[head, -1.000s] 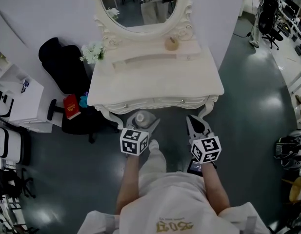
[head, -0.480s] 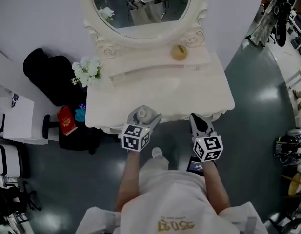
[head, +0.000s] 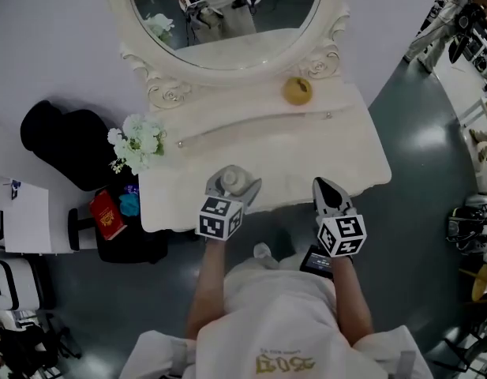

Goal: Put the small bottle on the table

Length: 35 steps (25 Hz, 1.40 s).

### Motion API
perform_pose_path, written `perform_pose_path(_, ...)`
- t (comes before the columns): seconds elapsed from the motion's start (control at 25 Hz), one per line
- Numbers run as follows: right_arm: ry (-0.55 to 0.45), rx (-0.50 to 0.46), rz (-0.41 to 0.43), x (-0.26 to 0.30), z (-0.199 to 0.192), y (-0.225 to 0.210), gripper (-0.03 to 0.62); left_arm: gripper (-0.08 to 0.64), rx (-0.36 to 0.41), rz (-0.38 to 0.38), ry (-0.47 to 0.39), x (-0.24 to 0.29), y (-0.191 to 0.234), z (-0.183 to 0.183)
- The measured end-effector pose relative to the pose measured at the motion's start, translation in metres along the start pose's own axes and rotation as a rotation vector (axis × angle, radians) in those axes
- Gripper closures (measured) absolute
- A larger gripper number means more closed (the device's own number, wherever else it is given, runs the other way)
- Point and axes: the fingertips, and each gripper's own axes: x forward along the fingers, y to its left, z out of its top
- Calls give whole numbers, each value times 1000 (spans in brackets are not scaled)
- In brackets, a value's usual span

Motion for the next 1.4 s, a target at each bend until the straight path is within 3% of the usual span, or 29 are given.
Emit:
perform_pose_path(0.24,5,15,-23,17,3,-6,580,207,-6,-16,11,11,14,1)
perform_pose_path(0.84,42,35,62,69,-2,-10,580,207,23,-3,32,51,29,16)
perform_pose_path(1.16,88,78,67,79,-15,-26,580,207,12,0,89,74,37,-7)
perform_pose_path(1.4,112,194,61,90,-30,-44,580,207,12,-3,146,96,42,-30)
